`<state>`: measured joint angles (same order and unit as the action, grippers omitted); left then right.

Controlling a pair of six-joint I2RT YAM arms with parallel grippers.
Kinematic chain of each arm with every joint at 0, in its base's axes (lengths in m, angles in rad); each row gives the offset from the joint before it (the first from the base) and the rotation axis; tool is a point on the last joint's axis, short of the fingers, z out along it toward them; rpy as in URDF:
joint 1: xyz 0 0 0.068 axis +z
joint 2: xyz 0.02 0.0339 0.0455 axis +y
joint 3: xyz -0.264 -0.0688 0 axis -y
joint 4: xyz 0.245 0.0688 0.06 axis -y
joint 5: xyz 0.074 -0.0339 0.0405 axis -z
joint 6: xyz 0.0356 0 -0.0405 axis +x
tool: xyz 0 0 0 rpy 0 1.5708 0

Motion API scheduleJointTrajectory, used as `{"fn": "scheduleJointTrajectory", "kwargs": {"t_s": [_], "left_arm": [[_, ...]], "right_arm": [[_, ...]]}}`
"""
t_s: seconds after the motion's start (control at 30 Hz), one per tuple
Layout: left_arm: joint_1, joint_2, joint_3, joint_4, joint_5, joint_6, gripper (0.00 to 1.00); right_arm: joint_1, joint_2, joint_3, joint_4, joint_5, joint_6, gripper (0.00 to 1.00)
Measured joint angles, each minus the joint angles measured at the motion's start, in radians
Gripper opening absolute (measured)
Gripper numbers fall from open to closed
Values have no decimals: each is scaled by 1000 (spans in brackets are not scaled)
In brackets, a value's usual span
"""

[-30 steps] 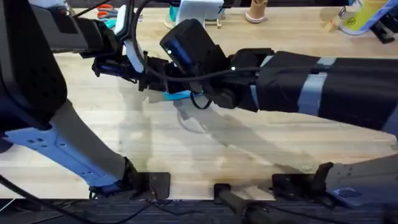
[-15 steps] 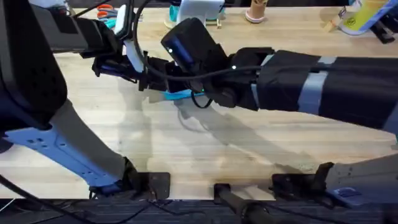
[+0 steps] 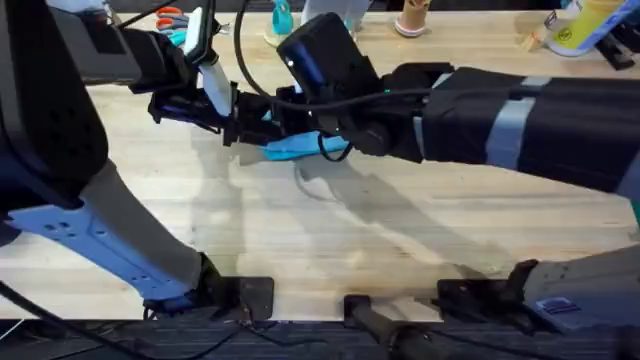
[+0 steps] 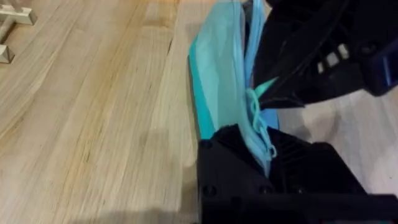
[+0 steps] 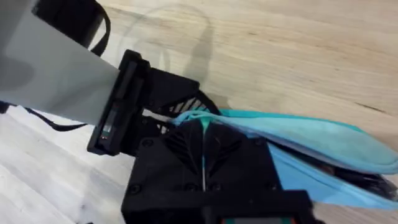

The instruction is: Unzip the bag, pick up the pens from the table one at a time and place them inside, then zip the bag closed.

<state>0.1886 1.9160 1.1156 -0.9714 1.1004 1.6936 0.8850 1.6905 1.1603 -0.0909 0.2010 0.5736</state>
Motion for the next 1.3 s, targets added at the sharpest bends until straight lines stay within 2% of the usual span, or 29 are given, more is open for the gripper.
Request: {"fn": "scheduleJointTrajectory", "kwargs": {"t_s": [0.37, 0.6, 0.8, 0.93, 1.3], "left_arm": [[-2, 0, 1, 5, 4, 0, 63], [-13, 0, 4, 9, 6, 0, 56], [-13, 0, 4, 7, 4, 0, 53], [-13, 0, 4, 7, 4, 0, 50], [-13, 0, 4, 7, 3, 0, 47]], "right_arm": [[-48, 0, 0, -4, -35, -6, 30], [-85, -31, 0, -80, -70, -7, 30], [-184, -60, 0, -130, 2, -14, 30], [-217, -82, 0, -136, 40, -35, 29], [-240, -159, 0, -142, 162, -86, 30]]}}
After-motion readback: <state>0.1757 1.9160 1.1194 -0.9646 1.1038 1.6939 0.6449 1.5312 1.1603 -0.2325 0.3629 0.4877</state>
